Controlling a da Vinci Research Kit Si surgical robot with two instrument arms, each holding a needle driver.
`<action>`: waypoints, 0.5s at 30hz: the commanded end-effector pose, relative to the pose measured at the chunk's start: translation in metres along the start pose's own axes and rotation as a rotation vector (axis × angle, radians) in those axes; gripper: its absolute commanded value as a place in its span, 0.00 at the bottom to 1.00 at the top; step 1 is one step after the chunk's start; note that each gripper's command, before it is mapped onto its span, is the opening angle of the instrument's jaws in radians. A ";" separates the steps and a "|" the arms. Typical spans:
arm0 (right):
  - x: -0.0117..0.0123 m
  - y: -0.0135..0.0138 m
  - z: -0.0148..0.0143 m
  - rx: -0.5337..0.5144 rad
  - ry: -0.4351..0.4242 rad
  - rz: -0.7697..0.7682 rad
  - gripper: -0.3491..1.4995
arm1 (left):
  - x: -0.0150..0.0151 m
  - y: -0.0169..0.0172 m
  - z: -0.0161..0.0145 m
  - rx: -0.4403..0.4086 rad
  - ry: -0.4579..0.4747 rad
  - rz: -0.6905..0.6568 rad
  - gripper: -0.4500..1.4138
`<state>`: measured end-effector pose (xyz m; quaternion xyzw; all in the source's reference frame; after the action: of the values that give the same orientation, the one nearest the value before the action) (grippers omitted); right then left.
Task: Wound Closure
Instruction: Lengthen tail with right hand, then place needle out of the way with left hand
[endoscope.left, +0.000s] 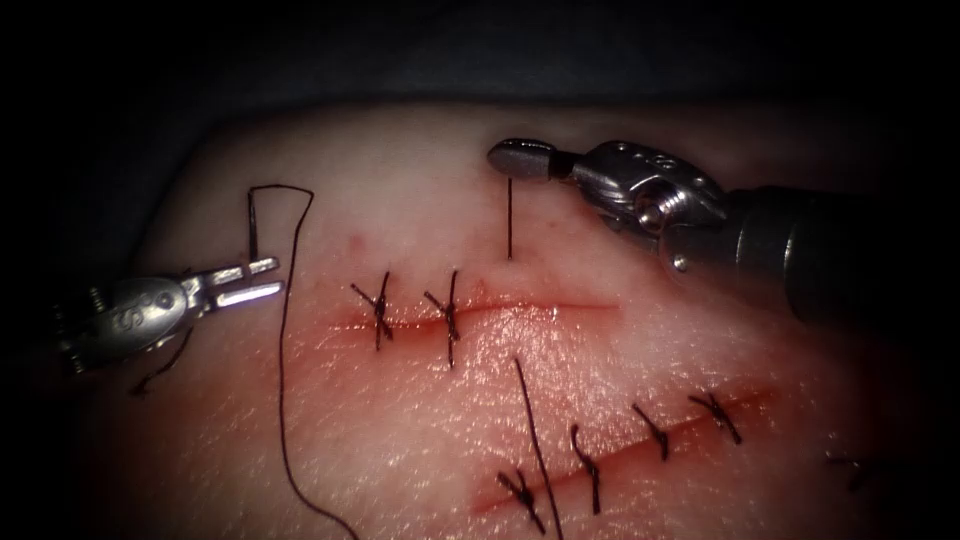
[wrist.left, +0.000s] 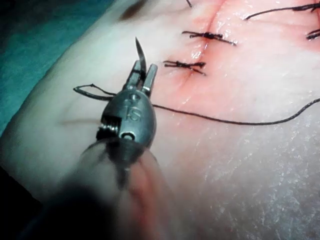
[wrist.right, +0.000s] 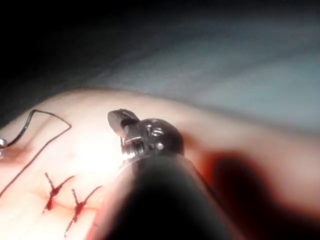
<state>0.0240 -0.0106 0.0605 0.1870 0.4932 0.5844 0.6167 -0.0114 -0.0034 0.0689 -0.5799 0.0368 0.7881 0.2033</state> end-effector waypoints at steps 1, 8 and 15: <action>0.0004 -0.0002 0.0012 0.000 0.003 -0.002 0.22 | -0.0003 -0.0005 0.0009 0.006 -0.004 -0.001 0.00; 0.0004 -0.0004 0.0000 0.086 0.091 -0.096 0.93 | -0.0024 -0.0012 0.0015 0.091 -0.089 -0.057 0.13; 0.0010 -0.0003 -0.0028 0.107 0.100 -0.151 0.92 | -0.0025 0.0009 0.0006 0.205 -0.185 -0.104 0.85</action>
<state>0.0204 -0.0115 0.0584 0.1537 0.5675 0.5175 0.6217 -0.0106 -0.0058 0.0700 -0.4719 0.0630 0.8267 0.2999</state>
